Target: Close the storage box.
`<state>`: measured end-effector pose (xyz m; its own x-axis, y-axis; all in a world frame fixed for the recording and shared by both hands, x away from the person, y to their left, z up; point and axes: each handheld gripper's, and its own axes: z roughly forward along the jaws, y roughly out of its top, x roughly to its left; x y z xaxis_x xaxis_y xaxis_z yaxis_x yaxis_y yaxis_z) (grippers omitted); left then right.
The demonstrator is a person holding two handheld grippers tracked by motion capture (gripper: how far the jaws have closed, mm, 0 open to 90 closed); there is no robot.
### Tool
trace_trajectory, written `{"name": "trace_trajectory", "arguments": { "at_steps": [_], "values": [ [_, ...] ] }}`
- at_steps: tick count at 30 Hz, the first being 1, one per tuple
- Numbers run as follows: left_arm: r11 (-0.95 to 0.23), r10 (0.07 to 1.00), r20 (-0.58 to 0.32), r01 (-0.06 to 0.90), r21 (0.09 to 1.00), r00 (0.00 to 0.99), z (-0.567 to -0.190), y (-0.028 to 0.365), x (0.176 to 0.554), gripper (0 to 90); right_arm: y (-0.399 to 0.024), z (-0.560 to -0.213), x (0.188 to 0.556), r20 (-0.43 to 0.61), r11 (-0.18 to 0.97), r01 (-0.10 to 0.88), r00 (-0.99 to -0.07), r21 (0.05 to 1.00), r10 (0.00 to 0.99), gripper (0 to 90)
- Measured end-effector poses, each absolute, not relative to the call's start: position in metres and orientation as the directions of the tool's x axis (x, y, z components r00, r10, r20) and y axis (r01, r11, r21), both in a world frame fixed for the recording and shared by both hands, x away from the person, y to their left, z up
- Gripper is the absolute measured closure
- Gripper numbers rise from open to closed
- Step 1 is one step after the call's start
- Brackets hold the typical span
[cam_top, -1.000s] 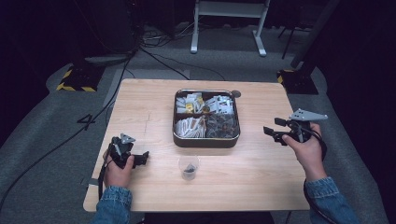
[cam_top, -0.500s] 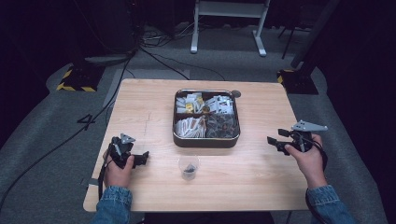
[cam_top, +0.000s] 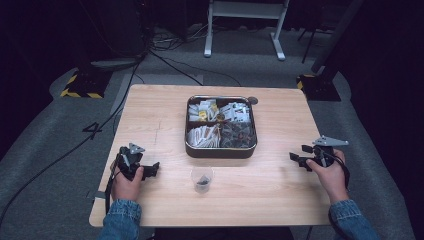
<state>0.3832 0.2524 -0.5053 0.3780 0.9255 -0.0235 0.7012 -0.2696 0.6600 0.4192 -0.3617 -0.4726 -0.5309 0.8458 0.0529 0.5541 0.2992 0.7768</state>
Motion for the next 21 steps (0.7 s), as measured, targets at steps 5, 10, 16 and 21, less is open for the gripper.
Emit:
{"name": "trace_trajectory", "arguments": {
  "at_steps": [5, 10, 16, 21],
  "values": [
    [-0.270, 0.925, -0.023, 0.701, 0.660, 0.378, -0.505, 0.252, 0.383, 0.0, -0.365, -0.482, 0.418, 0.043, 0.313, 0.562, -0.529, 0.766, 0.847, 27.4],
    [-0.270, 0.925, -0.023, 0.701, 0.660, 0.379, -0.505, 0.252, 0.383, 0.0, -0.363, -0.489, 0.415, 0.022, 0.345, 0.560, -0.546, 0.754, 0.838, 26.0],
    [-0.270, 0.925, -0.023, 0.701, 0.660, 0.379, -0.505, 0.252, 0.383, 0.0, -0.360, -0.496, 0.413, -0.011, 0.388, 0.551, -0.567, 0.738, 0.824, 22.2],
    [-0.270, 0.925, -0.023, 0.701, 0.660, 0.378, -0.505, 0.252, 0.383, 0.0, -0.357, -0.503, 0.413, -0.008, 0.394, 0.556, -0.571, 0.732, 0.821, 13.5]
  ]
}}
